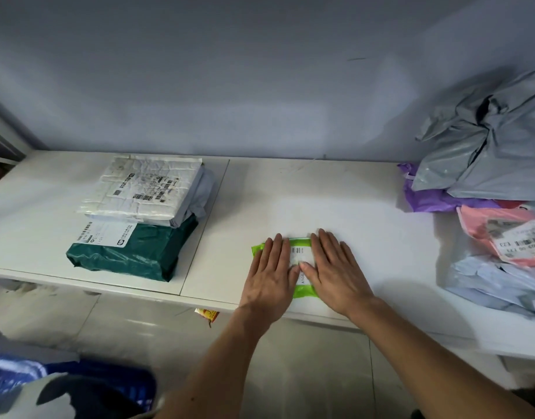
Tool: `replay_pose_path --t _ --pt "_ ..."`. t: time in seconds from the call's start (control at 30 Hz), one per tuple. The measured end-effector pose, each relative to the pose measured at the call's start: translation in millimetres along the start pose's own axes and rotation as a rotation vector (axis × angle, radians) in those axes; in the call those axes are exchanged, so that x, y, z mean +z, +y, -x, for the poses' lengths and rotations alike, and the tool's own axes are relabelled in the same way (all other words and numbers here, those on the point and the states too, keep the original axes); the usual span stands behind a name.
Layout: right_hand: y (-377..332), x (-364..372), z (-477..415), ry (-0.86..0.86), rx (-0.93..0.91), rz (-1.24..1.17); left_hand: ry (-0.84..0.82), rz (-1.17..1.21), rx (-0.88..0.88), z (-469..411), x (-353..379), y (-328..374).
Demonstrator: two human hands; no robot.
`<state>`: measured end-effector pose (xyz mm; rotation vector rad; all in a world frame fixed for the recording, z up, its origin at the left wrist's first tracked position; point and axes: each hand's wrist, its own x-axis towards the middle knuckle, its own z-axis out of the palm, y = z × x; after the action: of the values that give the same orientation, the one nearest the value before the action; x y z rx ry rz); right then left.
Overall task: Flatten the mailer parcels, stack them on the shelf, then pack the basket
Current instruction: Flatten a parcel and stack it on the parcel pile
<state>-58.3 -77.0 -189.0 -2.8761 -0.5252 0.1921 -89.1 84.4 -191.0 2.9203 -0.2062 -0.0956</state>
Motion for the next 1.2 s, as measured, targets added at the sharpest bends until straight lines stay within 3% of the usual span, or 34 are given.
replay_pose_path --t 0.23,0.43,0.5,0.6,0.7,0.8,0.9,1.07,1.2 --pt "-1 12 1 0.016 0.047 0.051 0.001 -0.059 0.014 -1 15 -6" --pt "-3 -8 -1 -0.117 0.057 -0.071 -0.062 0.158 -0.034 -5 -5 -3" --pt "-4 -17 -1 -0.046 0.111 -0.209 0.031 0.257 -0.162 -5 -15 -6" --pt "-1 -29 -3 0.139 0.372 -0.323 0.156 0.250 -0.436 -3 -31 -15" --pt "2 -44 -7 0.009 0.612 -0.470 0.017 0.273 -0.626 0 -43 -17" --pt "2 -48 -13 -0.061 0.713 -0.701 -0.109 0.460 -0.774 -10 -51 -12" --pt "9 -52 -19 -0.003 0.809 -0.968 -0.212 0.895 -0.864 -22 -57 -12" --pt "15 -59 -19 -0.109 0.867 -1.421 -0.126 1.218 -0.989 -21 -62 -19" --pt "11 -63 -18 -0.123 0.854 -1.551 -0.147 1.373 -1.015 -21 -68 -25"
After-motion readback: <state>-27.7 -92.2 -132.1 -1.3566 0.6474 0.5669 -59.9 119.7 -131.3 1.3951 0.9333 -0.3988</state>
